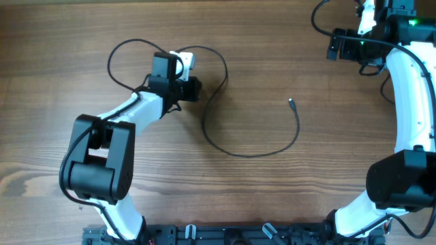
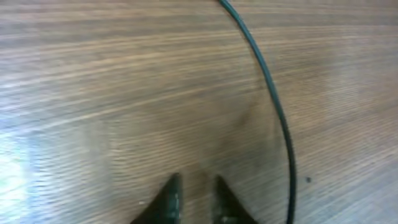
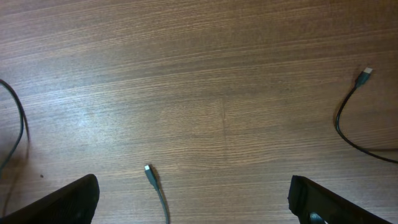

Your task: Untangle cables

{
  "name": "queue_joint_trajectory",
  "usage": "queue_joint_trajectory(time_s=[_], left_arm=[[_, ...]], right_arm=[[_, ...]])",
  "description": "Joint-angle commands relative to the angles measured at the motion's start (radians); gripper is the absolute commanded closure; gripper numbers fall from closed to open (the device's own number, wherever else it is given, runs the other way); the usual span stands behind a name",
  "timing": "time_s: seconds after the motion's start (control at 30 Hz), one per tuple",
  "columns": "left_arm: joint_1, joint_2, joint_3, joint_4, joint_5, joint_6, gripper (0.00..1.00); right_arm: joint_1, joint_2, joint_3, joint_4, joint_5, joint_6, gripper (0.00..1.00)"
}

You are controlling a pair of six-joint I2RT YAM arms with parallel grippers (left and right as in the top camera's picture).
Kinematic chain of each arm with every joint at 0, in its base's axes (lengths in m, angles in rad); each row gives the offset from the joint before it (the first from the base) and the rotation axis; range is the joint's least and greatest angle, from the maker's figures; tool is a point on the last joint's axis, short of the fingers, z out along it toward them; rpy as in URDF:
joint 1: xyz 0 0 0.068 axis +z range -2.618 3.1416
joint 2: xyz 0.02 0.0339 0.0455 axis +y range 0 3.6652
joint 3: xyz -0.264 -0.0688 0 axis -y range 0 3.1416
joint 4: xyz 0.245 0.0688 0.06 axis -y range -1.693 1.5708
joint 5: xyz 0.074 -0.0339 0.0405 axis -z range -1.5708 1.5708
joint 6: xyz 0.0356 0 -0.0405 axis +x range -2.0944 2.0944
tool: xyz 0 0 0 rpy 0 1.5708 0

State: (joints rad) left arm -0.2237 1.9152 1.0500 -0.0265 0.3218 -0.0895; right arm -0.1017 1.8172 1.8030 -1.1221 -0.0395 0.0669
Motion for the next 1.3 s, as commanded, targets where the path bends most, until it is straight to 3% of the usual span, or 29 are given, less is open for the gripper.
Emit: queue_joint_trajectory(time_s=[0.0, 0.03, 0.07, 0.1, 0.3, 0.37, 0.53, 0.63, 0.67, 0.7, 0.87, 0.93, 1.27], left_arm=[[-0.007, 0.014, -0.001, 0.005, 0.003, 0.003, 0.76], [-0.015, 0.014, -0.001, 0.005, 0.003, 0.003, 0.48], [-0.029, 0.014, -0.001, 0.005, 0.004, 0.003, 0.3], [-0.064, 0.014, -0.001, 0.005, 0.025, 0.003, 0.38], [-0.13, 0.017, -0.002, 0.004, 0.025, 0.007, 0.42], [-0.149, 0.019, -0.002, 0.004, -0.019, 0.006, 0.53], [-0.161, 0.042, -0.002, -0.028, -0.178, 0.006, 0.63], [-0.161, 0.064, -0.002, -0.05, -0.178, 0.018, 0.7], [-0.162, 0.064, -0.002, -0.053, -0.179, 0.023, 0.87], [-0.162, 0.064, -0.002, -0.048, -0.182, 0.022, 0.96], [-0.16, 0.064, 0.025, 0.19, -0.452, 0.021, 0.96], [-0.157, 0.064, 0.084, 0.21, -0.5, 0.022, 0.96], [-0.153, 0.064, 0.315, 0.202, -0.498, 0.021, 0.96]], right_arm=[[-0.003, -0.026, 0.002, 0.001, 0.02, 0.015, 0.0], [-0.003, -0.026, 0.002, 0.002, 0.02, 0.015, 0.0], [-0.002, -0.026, 0.002, 0.003, 0.02, 0.015, 0.01], [-0.003, -0.026, 0.002, 0.003, 0.02, 0.014, 0.0], [-0.002, -0.026, 0.002, 0.01, 0.02, 0.015, 0.0], [-0.002, -0.026, 0.002, 0.01, 0.02, 0.015, 0.0], [-0.003, -0.026, 0.002, 0.01, 0.02, 0.015, 0.0], [-0.003, -0.026, 0.002, 0.012, 0.02, 0.015, 0.0], [-0.003, -0.026, 0.002, 0.014, 0.02, 0.015, 0.0], [-0.003, -0.026, 0.002, 0.015, 0.02, 0.015, 0.0], [-0.003, -0.026, 0.002, 0.008, 0.016, 0.016, 0.0], [-0.002, -0.026, 0.002, 0.002, 0.016, 0.022, 0.0], [-0.002, -0.026, 0.002, -0.008, 0.008, 0.031, 0.0]])
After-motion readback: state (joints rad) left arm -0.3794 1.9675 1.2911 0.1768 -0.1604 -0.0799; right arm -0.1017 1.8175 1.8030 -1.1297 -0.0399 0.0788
